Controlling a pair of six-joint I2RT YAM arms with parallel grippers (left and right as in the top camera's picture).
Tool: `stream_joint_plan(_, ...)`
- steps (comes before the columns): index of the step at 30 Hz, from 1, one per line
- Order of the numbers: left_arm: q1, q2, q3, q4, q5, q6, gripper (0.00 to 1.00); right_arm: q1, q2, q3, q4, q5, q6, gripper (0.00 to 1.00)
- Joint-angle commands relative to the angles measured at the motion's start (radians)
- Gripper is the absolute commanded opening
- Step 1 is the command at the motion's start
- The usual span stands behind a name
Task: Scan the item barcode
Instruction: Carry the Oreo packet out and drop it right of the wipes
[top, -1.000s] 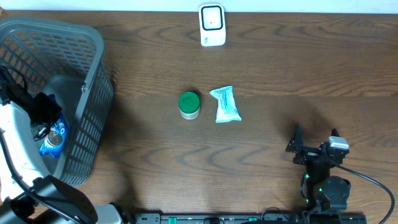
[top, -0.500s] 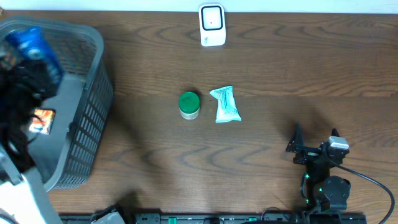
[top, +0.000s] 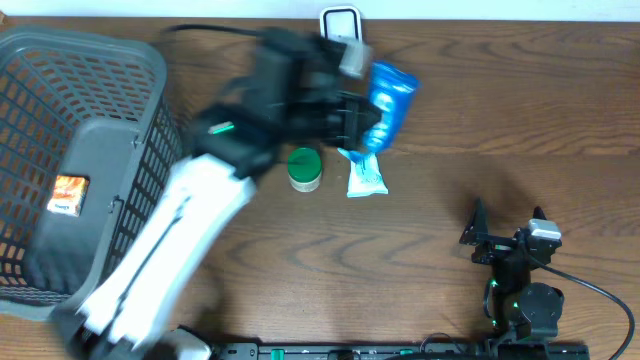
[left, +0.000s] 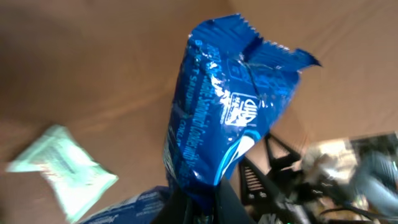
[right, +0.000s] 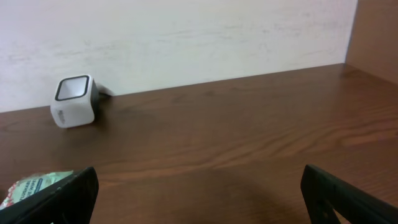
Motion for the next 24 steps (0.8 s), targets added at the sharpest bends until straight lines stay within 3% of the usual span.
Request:
stream_joint_plan(1,-0.094,0.194,0.004,0.076,0.008,-0.001,0.07,0.006,-0.005,-0.002,-0.003,0.009,0.011,0.99)
stream_joint_plan(7,-0.145,0.533,0.004,0.291,0.007,-0.098,0.07,0.006,-0.005,-0.002,-0.003,0.009,0.011,0.99)
stream_joint_plan(13,-0.150,0.613,0.004,0.298,-0.068,-0.097,0.08,0.006,-0.005,-0.002,-0.003,0.009,0.010,0.99)
stream_joint_plan(15,-0.152,0.609,0.004,0.298,-0.098,-0.083,0.25,0.006,-0.005,-0.002,-0.003,0.009,0.011,0.99)
stream_joint_plan(16,-0.152,0.602,0.005,0.298,-0.099,-0.058,0.40,0.006,-0.005,-0.002,-0.003,0.009,0.010,0.99)
stream_joint_plan(18,-0.150,0.583,0.013,0.297,-0.099,-0.055,0.57,0.006,-0.005,-0.002,-0.003,0.009,0.011,0.99)
stream_joint_plan(21,-0.150,0.521,0.026,0.297,-0.099,-0.042,0.75,0.006,-0.005,-0.002,-0.003,0.009,0.011,0.99)
stream_joint_plan(22,-0.150,0.483,0.033,0.297,-0.100,-0.011,0.94,0.006,-0.005,-0.002,-0.003,0.009,0.010,0.99)
stream_joint_plan(23,-0.150,0.454,0.041,0.288,-0.108,0.012,0.99,0.006,-0.005,-0.002,-0.003,0.009,0.011,0.99)
stream_joint_plan(24,-0.145,0.362,0.083,0.198,-0.232,0.063,0.99,0.006,-0.005,-0.002,-0.003,0.009,0.011,0.99)
